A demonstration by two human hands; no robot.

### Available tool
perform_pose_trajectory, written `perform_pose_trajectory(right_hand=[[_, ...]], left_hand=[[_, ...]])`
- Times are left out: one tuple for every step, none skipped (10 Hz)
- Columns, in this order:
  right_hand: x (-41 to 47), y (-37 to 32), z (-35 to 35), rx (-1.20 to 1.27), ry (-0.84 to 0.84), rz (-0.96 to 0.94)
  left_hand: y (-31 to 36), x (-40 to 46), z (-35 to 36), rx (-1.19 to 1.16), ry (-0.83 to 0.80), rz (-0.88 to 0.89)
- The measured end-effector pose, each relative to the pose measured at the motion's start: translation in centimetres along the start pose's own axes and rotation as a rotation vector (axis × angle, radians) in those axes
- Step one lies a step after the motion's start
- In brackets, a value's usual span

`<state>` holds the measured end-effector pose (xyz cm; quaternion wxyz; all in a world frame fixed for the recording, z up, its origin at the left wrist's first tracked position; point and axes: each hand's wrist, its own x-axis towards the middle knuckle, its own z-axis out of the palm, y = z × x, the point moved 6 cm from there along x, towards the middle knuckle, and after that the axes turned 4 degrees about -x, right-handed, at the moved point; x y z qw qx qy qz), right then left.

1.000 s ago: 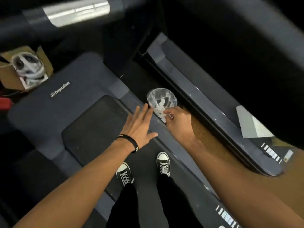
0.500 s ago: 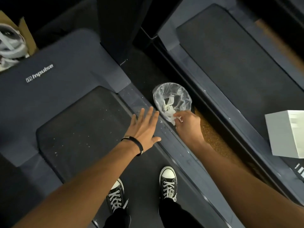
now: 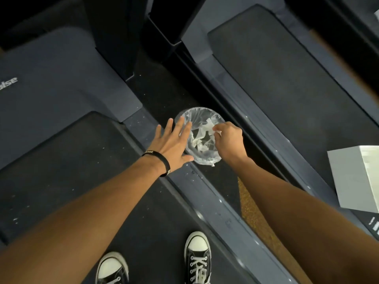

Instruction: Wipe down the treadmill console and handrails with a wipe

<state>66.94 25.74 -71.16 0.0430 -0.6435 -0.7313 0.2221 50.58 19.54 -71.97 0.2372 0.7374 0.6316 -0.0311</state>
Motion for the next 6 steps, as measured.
perform_pose_trajectory(right_hand=[[2.3, 0.7, -1.4, -0.001, 0.04, 0.006], [3.3, 1.4, -1.6, -0.008, 0.041, 0.015], [3.9, 1.9, -1.3, 0.012, 0.02, 0.016], [4.0, 1.8, -0.9, 0.049, -0.019, 0.012], [3.7, 1.5, -1.2, 0.067, -0.017, -0.004], [3.2, 1.3, -1.3, 0.059, -0.035, -0.001]], left_hand=[[1.8, 3.7, -0.6, -0.007, 0.042, 0.029], [2.9, 5.3, -0.8, -0.005, 0.06, 0.042], [3.2, 6.6, -0.8, 0.032, 0.052, 0.051], [2.7, 6.7, -1.1, 0.049, 0.053, 0.046], [1.8, 6.6, -1.4, 0.069, 0.043, 0.015], [1.3, 6.1, -1.6, 0.068, 0.054, 0.02]])
